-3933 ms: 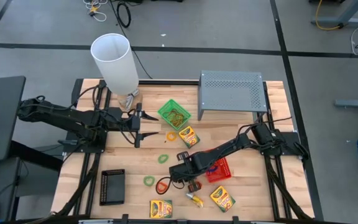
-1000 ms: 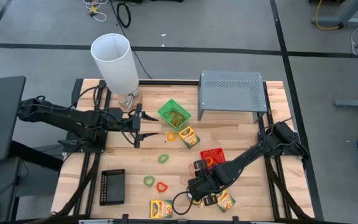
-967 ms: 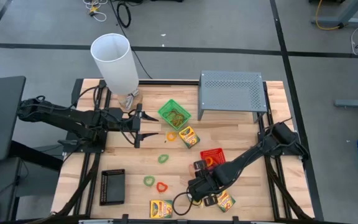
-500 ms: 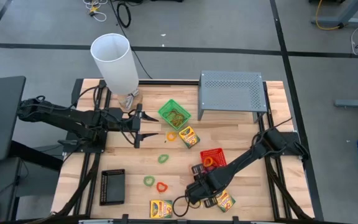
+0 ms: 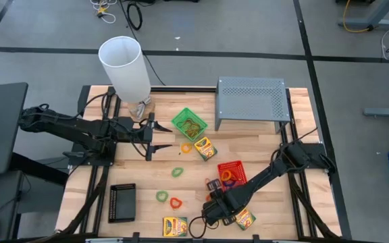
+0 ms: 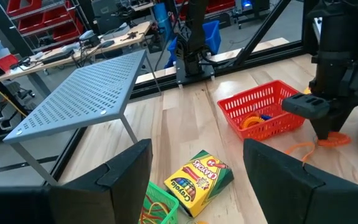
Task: Pick & Place Office Desk Supplies
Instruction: Put the orange spring keychain into the red bin
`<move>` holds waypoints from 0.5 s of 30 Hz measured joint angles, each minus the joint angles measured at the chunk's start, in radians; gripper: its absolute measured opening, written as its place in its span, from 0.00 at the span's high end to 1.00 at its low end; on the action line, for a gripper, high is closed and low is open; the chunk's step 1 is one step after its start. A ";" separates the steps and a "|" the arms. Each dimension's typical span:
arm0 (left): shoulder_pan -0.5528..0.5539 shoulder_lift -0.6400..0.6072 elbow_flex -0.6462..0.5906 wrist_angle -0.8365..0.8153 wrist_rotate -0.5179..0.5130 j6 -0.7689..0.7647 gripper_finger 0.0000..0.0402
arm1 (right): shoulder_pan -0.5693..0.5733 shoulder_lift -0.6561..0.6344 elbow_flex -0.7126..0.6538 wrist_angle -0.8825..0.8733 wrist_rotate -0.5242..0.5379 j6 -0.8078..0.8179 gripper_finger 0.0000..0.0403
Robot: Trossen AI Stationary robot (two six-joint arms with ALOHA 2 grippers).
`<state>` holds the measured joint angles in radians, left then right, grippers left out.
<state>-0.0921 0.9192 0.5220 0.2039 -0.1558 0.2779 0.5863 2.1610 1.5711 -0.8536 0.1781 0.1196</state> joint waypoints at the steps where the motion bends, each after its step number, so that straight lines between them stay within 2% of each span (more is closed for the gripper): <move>1: 0.000 0.000 0.000 0.000 0.000 0.000 0.36 | 0.003 0.000 0.000 0.002 0.012 -0.005 0.69; 7: 0.000 0.000 0.000 0.000 0.000 0.001 0.36 | 0.007 -0.001 0.000 0.024 0.036 -0.015 0.96; 15: 0.000 0.000 0.000 0.000 0.000 0.002 0.36 | 0.031 -0.003 0.019 -0.016 0.126 -0.008 0.98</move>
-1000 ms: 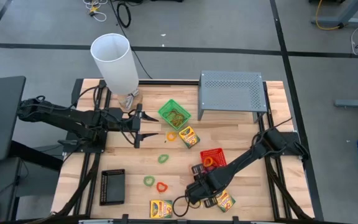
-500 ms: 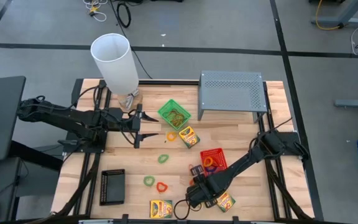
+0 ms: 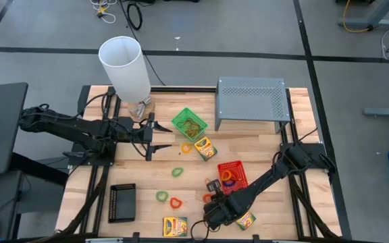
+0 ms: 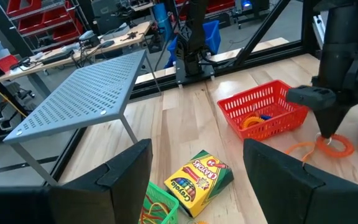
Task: Pick & Place Office Desk Supplies
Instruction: Put the orange spring keychain into the red bin
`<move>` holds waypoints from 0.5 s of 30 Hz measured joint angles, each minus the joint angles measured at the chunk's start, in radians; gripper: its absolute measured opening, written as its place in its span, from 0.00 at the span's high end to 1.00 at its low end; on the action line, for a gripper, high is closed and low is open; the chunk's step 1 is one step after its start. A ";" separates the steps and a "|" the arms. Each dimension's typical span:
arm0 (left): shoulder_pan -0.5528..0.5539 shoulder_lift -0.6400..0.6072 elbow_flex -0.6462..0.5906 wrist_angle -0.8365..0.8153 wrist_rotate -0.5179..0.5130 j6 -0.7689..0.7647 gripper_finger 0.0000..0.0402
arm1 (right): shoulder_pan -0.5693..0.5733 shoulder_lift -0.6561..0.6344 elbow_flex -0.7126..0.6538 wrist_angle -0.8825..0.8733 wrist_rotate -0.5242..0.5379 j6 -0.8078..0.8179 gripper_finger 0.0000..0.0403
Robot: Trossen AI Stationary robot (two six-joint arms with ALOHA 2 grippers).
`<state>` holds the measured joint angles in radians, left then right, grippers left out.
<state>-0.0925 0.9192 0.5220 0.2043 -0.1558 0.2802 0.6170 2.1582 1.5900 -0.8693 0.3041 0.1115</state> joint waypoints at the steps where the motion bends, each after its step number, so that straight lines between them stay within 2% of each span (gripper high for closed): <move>1: 0.000 0.000 0.000 0.000 0.000 0.000 0.36 | 0.000 0.000 0.015 -0.012 0.012 0.005 0.98; 8: 0.000 0.000 0.000 0.000 0.002 -0.001 0.36 | -0.001 -0.006 0.158 -0.196 0.115 0.016 0.99; 15: 0.000 0.000 0.000 -0.011 0.004 -0.003 0.36 | -0.001 -0.007 0.293 -0.508 0.153 0.142 0.99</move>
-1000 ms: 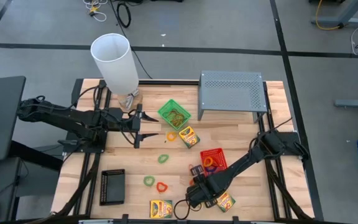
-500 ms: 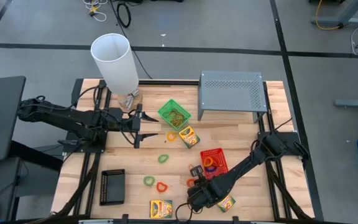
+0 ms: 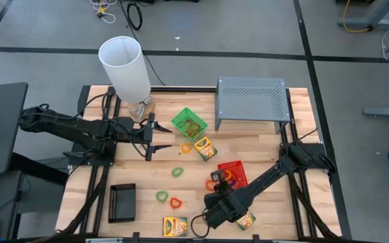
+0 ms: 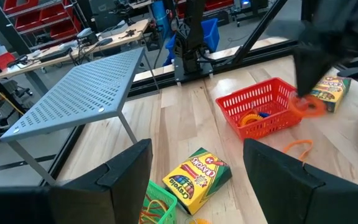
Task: Pick & Place Office Desk Supplies
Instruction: Put the orange spring keychain into the red bin
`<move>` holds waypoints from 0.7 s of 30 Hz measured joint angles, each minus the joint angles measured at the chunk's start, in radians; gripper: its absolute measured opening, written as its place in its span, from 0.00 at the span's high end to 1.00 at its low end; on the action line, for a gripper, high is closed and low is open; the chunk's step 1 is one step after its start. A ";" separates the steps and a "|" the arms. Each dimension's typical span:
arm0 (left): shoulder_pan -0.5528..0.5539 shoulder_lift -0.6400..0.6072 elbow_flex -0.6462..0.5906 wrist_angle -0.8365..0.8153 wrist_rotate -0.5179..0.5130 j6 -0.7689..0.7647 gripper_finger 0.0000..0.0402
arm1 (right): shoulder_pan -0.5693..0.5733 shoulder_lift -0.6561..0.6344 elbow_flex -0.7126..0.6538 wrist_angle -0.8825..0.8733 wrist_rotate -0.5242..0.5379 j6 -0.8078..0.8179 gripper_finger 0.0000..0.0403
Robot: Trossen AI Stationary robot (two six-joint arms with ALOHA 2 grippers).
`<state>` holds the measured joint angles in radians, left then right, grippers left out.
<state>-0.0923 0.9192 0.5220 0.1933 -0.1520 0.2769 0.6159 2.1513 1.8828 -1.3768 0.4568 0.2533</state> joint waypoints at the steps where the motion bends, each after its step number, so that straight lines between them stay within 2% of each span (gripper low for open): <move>1: 0.000 0.000 0.000 -0.002 0.000 0.000 0.36 | 0.000 0.000 0.007 -0.041 -0.002 0.030 0.99; 5: 0.000 0.000 0.000 -0.002 0.008 0.000 0.36 | -0.008 -0.001 0.005 -0.194 -0.094 0.148 0.99; 13: 0.000 0.000 0.000 -0.002 0.027 0.000 0.36 | -0.028 -0.005 -0.127 -0.087 -0.295 0.154 1.00; 17: 0.000 0.000 0.000 -0.002 0.034 0.000 0.36 | -0.038 -0.006 -0.209 -0.036 -0.324 0.156 0.98; 21: 0.000 0.000 0.000 -0.002 0.034 -0.001 0.36 | -0.047 -0.005 -0.241 -0.020 -0.321 0.168 0.89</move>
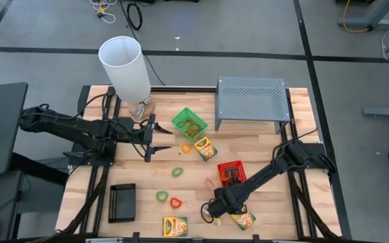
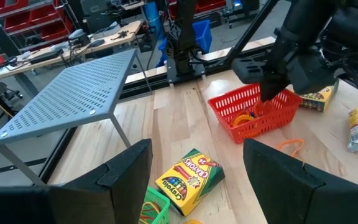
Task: Pick & Place Office Desk Supplies
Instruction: Put the orange spring keychain into the red bin, then put the green rubber band into the red bin
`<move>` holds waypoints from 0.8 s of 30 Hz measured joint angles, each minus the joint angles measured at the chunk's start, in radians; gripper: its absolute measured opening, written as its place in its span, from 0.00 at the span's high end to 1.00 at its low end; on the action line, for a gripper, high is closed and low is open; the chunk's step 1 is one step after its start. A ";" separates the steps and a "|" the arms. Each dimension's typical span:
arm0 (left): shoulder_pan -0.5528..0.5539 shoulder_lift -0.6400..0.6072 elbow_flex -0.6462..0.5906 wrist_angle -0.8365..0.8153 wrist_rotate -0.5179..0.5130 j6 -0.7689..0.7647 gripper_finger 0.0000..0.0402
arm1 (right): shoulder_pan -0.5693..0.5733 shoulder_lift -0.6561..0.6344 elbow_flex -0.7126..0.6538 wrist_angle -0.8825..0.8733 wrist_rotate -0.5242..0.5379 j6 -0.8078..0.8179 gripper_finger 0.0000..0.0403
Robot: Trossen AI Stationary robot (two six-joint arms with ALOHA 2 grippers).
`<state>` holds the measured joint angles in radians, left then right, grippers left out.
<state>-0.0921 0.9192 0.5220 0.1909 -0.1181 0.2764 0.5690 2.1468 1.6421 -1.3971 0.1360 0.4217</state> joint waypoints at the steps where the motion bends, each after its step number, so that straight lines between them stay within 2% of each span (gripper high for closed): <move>1: 0.000 0.000 0.000 0.000 0.000 -0.002 0.36 | -0.003 0.000 0.000 0.003 0.006 0.010 0.85; 8: 0.000 0.000 0.000 -0.015 0.053 -0.028 0.36 | -0.025 0.000 0.031 0.008 0.030 0.041 0.58; 12: -0.015 0.000 0.000 -0.053 0.070 -0.057 0.36 | -0.024 -0.001 0.067 0.010 0.099 0.040 0.47; 18: -0.083 0.029 0.000 -0.148 0.068 -0.145 0.36 | -0.018 -0.001 0.135 0.010 0.266 0.033 0.45; 24: -0.164 0.209 0.000 -0.135 0.068 -0.282 0.36 | -0.005 -0.013 0.167 0.058 0.513 0.003 0.48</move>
<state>-0.2559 1.1283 0.5217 0.0557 -0.0497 -0.0061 0.5644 2.1340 1.8088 -1.3387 0.6487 0.4248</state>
